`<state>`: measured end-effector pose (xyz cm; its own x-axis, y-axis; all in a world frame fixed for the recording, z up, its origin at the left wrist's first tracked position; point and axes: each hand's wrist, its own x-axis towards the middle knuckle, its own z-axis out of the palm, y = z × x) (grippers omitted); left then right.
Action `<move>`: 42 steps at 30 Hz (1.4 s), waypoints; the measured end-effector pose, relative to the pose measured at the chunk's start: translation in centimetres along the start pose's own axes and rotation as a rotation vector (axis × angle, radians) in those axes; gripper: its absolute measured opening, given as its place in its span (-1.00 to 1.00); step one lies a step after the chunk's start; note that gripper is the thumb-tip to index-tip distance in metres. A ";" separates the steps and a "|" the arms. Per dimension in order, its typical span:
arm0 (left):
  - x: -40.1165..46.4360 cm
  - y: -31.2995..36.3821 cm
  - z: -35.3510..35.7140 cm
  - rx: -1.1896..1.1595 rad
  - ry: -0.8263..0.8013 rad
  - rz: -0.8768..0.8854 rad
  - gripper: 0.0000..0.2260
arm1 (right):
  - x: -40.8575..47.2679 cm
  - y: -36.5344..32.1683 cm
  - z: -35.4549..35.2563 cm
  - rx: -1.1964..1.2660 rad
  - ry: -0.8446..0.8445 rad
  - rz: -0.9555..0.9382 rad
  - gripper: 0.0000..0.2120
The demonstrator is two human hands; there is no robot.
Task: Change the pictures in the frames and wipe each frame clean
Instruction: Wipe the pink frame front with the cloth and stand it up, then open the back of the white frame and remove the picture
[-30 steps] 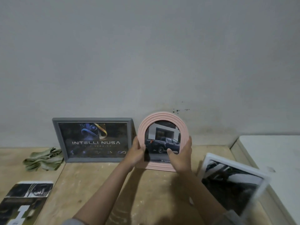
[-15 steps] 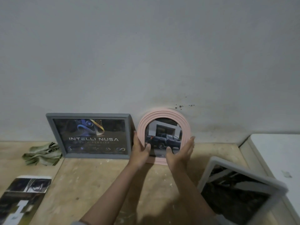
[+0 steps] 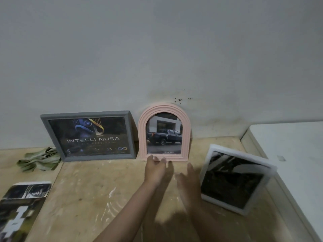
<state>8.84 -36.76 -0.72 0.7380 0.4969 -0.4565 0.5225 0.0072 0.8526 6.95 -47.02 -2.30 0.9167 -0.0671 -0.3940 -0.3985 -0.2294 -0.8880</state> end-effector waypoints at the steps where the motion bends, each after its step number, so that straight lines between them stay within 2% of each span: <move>1: -0.2 0.1 0.3 -0.009 -0.017 0.003 -0.48 | -0.4 0.3 -0.6 0.056 0.035 0.009 -0.46; 4: -2.2 -0.5 1.9 0.043 -0.105 0.022 -0.52 | -2.8 2.0 -3.7 0.164 0.234 0.030 -0.62; 6: -3.5 -0.8 3.1 0.052 -0.138 0.049 -0.58 | -3.9 2.5 -6.0 0.204 0.425 0.005 -0.70; 9: -5.5 -0.6 4.8 0.026 -0.207 0.114 -0.65 | -4.6 2.8 -9.5 0.293 0.679 -0.049 -0.71; 12: -7.1 -0.1 6.0 -0.033 -0.317 0.177 -0.61 | -3.5 3.4 -12.8 0.302 0.778 -0.047 -0.66; 15: -7.5 0.1 6.8 -0.027 -0.383 0.271 -0.71 | -1.6 4.3 -15.0 0.174 0.641 0.019 -0.57; 18: -7.5 0.1 7.1 -0.033 -0.439 0.315 -0.71 | -0.5 5.1 -14.6 -0.005 0.503 -0.043 -0.73; 20: -7.2 0.2 7.0 -0.030 -0.438 0.323 -0.69 | -0.5 5.3 -14.2 -0.043 0.507 -0.107 -0.77; 25: -6.3 1.8 5.7 -0.046 -0.396 0.317 -0.76 | -1.3 4.1 -14.0 -0.028 0.538 -0.340 -0.90; 28: -5.9 3.3 4.1 -0.127 -0.389 0.272 -0.81 | -1.9 3.0 -13.6 -0.071 0.489 -0.588 -0.98; 31: -5.6 4.4 1.9 -0.234 -0.407 0.156 -0.67 | -2.6 2.0 -12.6 -0.167 0.434 -0.794 -0.80; 34: -5.0 4.7 -1.0 -0.393 -0.390 0.053 -0.43 | -3.4 1.3 -10.6 -0.262 0.402 -0.884 -0.65; 35: -5.0 4.7 -1.9 -0.430 -0.379 0.037 -0.48 | -3.6 1.4 -9.9 -0.292 0.376 -0.908 -0.61; 37: -5.0 4.4 -3.9 -0.440 -0.335 0.021 -0.71 | -3.9 1.9 -8.7 -0.357 0.311 -0.982 -0.54; 39: -5.3 3.8 -6.0 -0.418 -0.293 -0.014 -0.86 | -3.9 2.9 -7.6 -0.431 0.270 -1.099 -0.64; 42: -5.6 2.4 -8.5 -0.388 -0.261 -0.047 -0.85 | -4.5 4.4 -6.3 -0.496 0.208 -1.202 -0.82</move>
<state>2.31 -32.11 6.02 0.8261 0.2537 -0.5032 0.3966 0.3726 0.8390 1.31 -53.80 -2.94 0.6942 0.2898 0.6588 0.6760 -0.5770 -0.4584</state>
